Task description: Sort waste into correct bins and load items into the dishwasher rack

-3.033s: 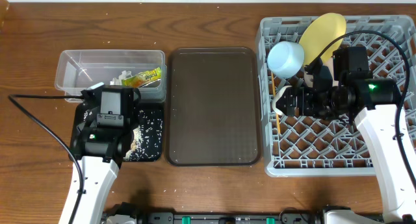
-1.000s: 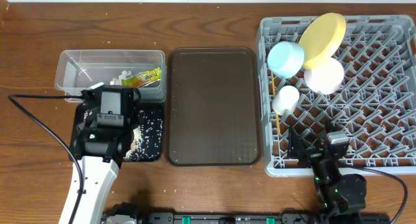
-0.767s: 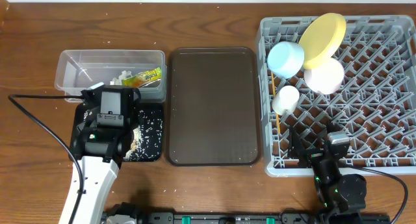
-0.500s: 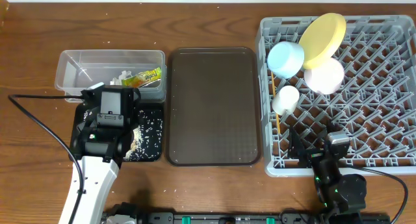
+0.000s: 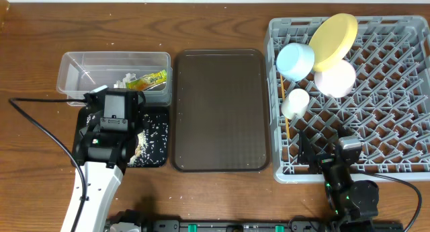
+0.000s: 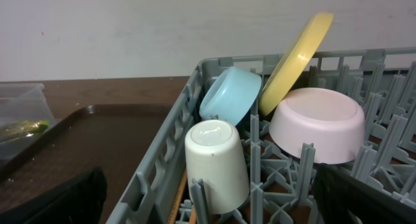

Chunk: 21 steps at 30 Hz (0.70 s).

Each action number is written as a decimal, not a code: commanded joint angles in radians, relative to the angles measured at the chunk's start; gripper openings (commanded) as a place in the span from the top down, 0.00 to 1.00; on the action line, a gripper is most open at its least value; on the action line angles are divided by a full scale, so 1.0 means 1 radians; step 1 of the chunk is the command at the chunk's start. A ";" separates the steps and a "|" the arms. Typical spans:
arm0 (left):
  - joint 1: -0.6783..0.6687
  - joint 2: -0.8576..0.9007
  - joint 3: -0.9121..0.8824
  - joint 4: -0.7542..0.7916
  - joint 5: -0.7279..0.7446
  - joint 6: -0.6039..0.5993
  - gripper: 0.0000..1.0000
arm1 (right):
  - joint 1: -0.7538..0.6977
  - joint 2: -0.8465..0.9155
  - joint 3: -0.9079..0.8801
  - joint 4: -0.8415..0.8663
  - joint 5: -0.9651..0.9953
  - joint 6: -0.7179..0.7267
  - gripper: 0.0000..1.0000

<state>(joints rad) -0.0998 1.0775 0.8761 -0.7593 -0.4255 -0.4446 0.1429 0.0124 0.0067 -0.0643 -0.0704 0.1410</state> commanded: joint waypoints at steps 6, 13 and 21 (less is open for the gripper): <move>0.005 0.000 0.016 -0.002 -0.017 0.003 0.04 | 0.008 -0.007 -0.001 -0.006 0.011 0.000 0.01; 0.005 0.000 0.016 -0.002 -0.016 0.003 0.04 | 0.008 -0.007 -0.001 -0.006 0.011 0.000 0.01; 0.005 -0.105 -0.049 -0.002 -0.016 0.003 0.04 | 0.008 -0.007 -0.001 -0.006 0.011 0.000 0.01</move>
<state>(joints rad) -0.0998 1.0431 0.8616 -0.7567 -0.4255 -0.4442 0.1429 0.0124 0.0067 -0.0647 -0.0704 0.1410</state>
